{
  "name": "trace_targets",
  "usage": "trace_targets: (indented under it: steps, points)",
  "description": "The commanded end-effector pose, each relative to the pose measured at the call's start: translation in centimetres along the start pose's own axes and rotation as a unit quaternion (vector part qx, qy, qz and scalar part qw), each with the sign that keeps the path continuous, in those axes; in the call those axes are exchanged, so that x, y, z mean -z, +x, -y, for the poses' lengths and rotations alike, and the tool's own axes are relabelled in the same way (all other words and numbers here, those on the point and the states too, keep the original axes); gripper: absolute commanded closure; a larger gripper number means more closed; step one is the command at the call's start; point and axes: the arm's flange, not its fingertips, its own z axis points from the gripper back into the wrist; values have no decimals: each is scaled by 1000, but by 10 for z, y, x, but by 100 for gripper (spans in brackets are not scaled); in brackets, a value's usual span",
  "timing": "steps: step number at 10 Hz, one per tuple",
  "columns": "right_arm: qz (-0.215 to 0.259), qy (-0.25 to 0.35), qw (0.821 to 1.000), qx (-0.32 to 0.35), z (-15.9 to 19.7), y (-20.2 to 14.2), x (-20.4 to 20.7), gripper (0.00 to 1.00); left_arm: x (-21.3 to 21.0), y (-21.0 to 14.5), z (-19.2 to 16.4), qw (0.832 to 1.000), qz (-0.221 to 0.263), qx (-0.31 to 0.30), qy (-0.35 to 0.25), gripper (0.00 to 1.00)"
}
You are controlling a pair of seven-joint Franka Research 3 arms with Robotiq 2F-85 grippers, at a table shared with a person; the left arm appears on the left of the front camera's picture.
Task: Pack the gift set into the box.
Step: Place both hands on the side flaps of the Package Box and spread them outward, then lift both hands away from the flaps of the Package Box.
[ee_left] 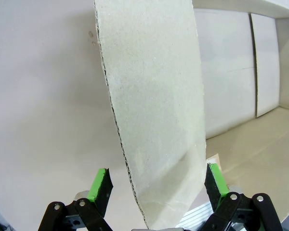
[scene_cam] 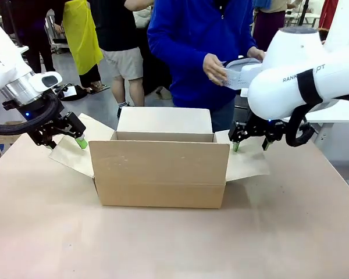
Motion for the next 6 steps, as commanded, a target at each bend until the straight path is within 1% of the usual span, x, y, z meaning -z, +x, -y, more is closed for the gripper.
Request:
trace_targets:
  steps: [1,6]
  points:
    - [4,-41,999,2,-4,2,-19,0,-2,-1,1,1000,1,-3,5,0]
    - [4,-41,999,2,-4,2,-19,0,-2,-1,1,1000,1,-3,5,0]
